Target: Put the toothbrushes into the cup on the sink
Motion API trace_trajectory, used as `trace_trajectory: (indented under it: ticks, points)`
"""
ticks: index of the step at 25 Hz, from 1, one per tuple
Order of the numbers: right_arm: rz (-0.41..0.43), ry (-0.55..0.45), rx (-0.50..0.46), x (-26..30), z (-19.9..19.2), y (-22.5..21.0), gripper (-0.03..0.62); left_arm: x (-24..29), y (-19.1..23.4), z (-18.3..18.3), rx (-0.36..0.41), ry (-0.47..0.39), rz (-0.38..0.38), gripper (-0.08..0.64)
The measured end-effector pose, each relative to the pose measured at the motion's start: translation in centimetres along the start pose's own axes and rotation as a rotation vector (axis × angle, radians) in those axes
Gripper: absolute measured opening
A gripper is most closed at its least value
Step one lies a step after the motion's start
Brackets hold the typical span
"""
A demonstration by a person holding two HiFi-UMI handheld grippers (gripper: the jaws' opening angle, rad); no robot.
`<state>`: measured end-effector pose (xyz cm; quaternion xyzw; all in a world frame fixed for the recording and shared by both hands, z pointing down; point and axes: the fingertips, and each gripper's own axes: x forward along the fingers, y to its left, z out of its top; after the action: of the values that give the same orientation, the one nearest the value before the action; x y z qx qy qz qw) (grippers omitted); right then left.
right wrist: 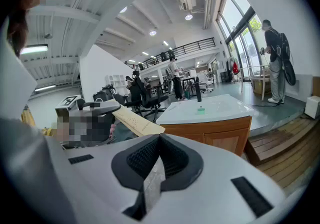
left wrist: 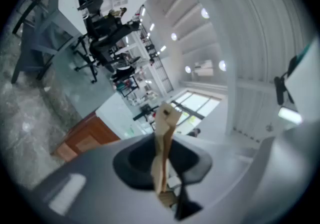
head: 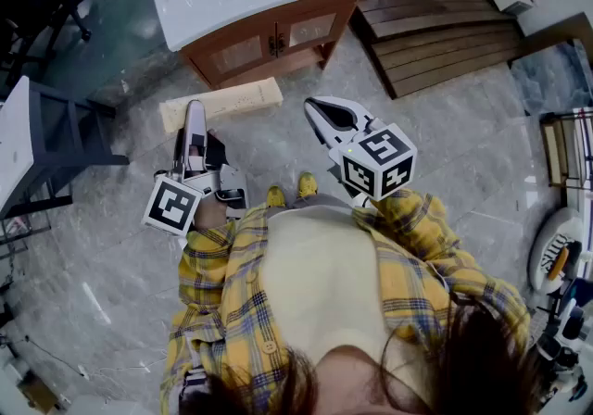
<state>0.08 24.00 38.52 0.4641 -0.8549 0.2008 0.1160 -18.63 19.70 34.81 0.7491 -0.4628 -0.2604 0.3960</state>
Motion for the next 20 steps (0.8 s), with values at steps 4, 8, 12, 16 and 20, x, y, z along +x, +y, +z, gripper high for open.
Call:
trace_trajectory:
  ticks: [4,8,12,16,20]
  points:
    - [-0.007,-0.003,-0.001,0.1,-0.1,-0.4,0.014,-0.2,-0.4,-0.6,0.038,0.006,0.000,0.052]
    - [-0.022,-0.028,0.010,-0.1,0.1,-1.0,0.014,-0.4,-0.4,-1.2,0.042,0.017,0.012,0.052]
    - [-0.013,-0.048,0.025,-0.1,0.4,-1.2,0.014,-0.5,-0.6,-1.4,0.055,0.020,0.013,0.052]
    - [-0.002,-0.037,0.028,0.0,0.2,-1.6,0.014,-0.3,-0.5,-1.9,0.055,0.025,0.020,0.054]
    - [0.004,-0.028,0.036,0.0,0.1,-2.8,0.014,0.5,-0.3,-2.6,0.058,0.024,0.022,0.052]
